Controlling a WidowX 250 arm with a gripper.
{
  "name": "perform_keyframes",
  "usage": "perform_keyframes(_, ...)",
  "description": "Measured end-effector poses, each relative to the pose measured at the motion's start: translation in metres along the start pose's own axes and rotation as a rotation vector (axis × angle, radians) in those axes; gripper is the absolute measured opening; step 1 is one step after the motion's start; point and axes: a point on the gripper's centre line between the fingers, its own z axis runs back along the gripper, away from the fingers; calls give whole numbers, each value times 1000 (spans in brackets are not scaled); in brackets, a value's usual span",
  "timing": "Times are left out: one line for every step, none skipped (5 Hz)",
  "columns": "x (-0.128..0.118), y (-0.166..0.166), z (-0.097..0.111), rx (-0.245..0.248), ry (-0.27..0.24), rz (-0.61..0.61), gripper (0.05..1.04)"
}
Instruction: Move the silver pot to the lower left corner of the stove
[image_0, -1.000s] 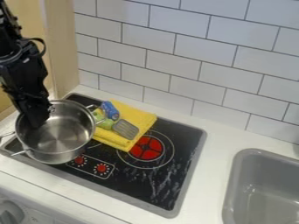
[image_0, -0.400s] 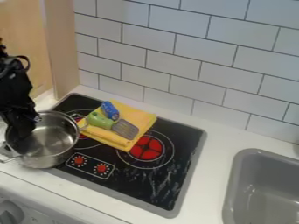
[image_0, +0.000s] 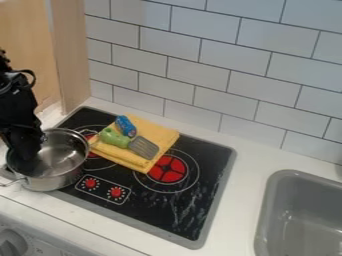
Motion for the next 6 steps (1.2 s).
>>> perform_keyframes(-1, 1, 0, 6, 8, 4, 544)
perform_keyframes(0, 1, 1, 8, 7, 8, 856)
perform_keyframes(4, 0, 14, 34, -23, -4, 1022)
perform_keyframes(10, -3, 31, 69, -65, -24, 1006)
perform_keyframes(17, -10, 56, 129, -102, -72, 999)
perform_keyframes(20, -18, 66, 149, -114, -80, 999)
